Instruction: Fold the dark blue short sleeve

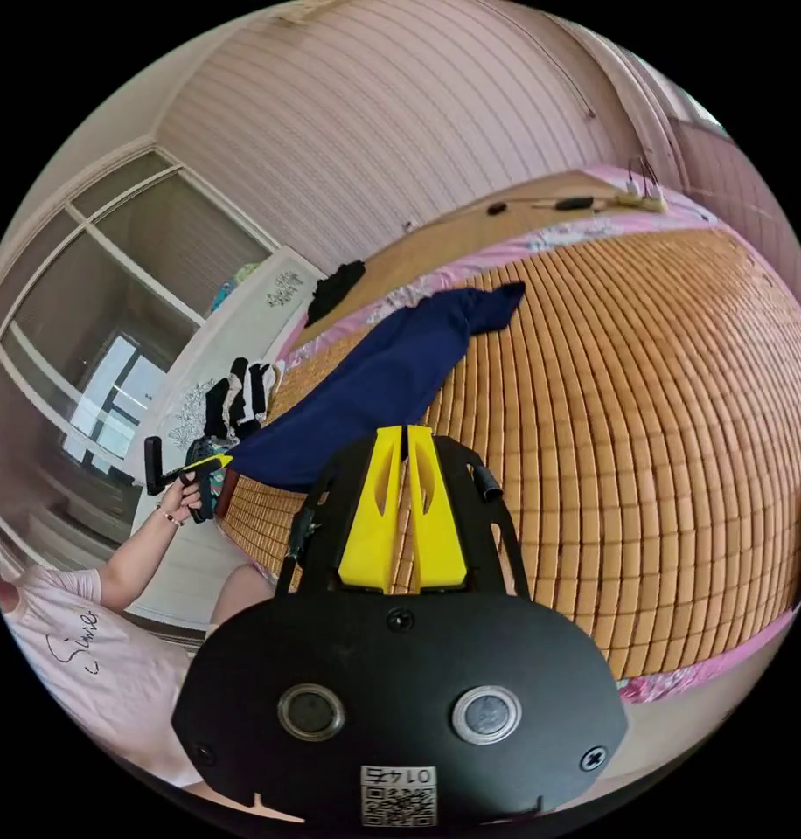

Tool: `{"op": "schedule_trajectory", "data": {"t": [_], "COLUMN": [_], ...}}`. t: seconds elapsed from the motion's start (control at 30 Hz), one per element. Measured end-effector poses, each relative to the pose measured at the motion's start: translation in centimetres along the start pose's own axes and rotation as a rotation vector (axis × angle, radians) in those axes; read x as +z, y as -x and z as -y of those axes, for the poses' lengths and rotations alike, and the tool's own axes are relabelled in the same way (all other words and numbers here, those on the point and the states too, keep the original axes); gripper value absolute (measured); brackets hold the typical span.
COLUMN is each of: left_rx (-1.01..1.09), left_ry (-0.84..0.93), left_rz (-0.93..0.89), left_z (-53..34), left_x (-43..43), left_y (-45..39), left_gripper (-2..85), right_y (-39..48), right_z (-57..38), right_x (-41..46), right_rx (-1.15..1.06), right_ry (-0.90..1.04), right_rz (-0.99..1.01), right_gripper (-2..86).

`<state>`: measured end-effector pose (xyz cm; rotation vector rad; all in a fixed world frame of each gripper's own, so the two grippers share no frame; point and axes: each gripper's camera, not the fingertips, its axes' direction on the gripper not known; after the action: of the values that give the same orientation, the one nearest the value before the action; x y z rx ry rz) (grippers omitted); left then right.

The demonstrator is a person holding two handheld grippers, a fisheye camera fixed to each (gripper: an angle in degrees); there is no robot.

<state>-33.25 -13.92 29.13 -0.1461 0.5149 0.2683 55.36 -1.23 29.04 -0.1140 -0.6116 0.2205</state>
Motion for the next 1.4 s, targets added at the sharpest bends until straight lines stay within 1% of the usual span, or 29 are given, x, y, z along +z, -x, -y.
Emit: {"op": "schedule_trajectory", "data": {"t": [0.07, 0.17, 0.43, 0.6, 0.8, 0.87, 0.97, 1.13, 1.27, 1.4], "left_rx": [-0.068, -0.117, -0.121, -0.114, -0.065, -0.054, -0.04, -0.062, -0.094, -0.127], "left_ry": [0.071, 0.114, 0.195, 0.25, 0.34, 0.362, 0.357, 0.343, 0.294, 0.225], "left_rz": [-0.065, -0.125, -0.143, -0.122, -0.127, -0.142, -0.114, -0.111, -0.047, -0.026], "left_z": [-2.1, -3.8, -6.1, -6.9, -7.5, -7.8, -8.0, -7.3, -7.4, -6.5], "left_x": [3.9, 6.5, 8.8, 9.7, 11.3, 11.8, 12.5, 13.1, 11.6, 10.4], "left_y": [1.7, 2.7, 2.8, 2.3, 0.4, -0.3, -0.9, -1.1, -0.9, -1.1], "left_gripper": [-1.0, -1.0, -1.0, -1.0, -1.0, -0.9, -0.7, 0.5, 4.4, 5.1], "right_y": [-1.1, -1.3, 1.7, 4.0, 5.4, 5.6, 6.0, 6.1, 5.6, 4.7], "right_z": [-1.0, -2.1, -3.2, -3.7, -4.3, -4.6, -4.9, -5.1, -5.2, -4.3], "right_x": [1.7, 4.0, 7.7, 10.8, 12.5, 12.8, 13.0, 12.5, 10.9, 9.9], "right_rx": [0.019, -0.011, -0.164, -0.28, -0.327, -0.328, -0.337, -0.342, -0.324, -0.305], "right_ry": [0.063, 0.198, 0.436, 0.608, 0.719, 0.741, 0.737, 0.737, 0.674, 0.51], "right_rz": [-0.023, -0.065, -0.213, -0.314, -0.36, -0.368, -0.364, -0.379, -0.379, -0.401], "right_gripper": [0.5, 0.5, 0.5, 0.6, 0.8, 1.0, 1.6, 4.6, 6.8, 7.7]}}
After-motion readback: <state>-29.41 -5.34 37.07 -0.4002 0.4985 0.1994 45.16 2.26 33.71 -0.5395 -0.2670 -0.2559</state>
